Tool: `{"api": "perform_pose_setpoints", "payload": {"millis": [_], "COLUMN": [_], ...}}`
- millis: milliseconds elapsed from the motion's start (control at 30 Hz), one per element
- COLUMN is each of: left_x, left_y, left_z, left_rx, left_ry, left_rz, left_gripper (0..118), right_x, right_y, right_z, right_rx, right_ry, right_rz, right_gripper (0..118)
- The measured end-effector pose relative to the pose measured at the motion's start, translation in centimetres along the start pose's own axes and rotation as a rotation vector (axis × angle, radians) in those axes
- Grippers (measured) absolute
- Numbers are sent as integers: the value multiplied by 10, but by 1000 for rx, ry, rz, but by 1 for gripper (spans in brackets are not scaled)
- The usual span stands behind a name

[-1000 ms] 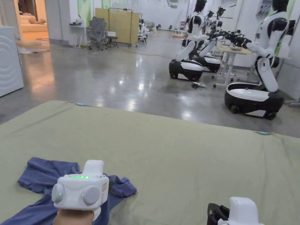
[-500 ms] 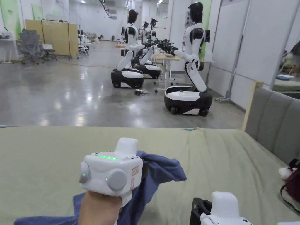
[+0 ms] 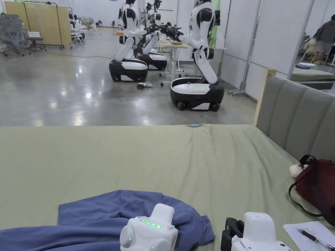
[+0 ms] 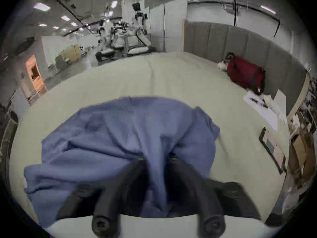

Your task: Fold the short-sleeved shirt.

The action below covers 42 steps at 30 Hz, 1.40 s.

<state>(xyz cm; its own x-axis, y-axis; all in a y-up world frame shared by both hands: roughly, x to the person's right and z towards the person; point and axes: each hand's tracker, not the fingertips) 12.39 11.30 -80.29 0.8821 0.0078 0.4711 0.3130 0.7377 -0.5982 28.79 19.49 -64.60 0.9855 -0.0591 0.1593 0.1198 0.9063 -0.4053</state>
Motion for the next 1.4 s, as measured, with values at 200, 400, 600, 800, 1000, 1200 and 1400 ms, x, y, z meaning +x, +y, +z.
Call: {"api": "perform_pose_setpoints", "payload": {"millis": [200,400,600,800,1000,1200,1400], "left_x": [-40,-100,-171,-259,-335,-366,-387], "left_y": [0,-61,-113,-133,-116,-90,-96], "left_z": [134,240,277,266,208,108,23], "left_rx": [297,446,427,264,94,-48,-277], "left_ry": [37,257,452,458,471,525,568], "left_rz": [-3,-10,88,233,297,235,186], "left_gripper": [117,117,3,3,3,118,111], "right_x": [-41,-92,-143,-164,-158,-135,-96], "right_y": [9,8,2,-3,-8,-12,-18], "right_z": [19,41,39,27,10,-20,-41], "right_rx": [30,120,158,115,83,23,-51], "right_ry": [65,151,159,161,145,78,-16], "right_rz": [36,16,66,142,150,129,103], "right_gripper": [5,5,5,5,5,5,5]}}
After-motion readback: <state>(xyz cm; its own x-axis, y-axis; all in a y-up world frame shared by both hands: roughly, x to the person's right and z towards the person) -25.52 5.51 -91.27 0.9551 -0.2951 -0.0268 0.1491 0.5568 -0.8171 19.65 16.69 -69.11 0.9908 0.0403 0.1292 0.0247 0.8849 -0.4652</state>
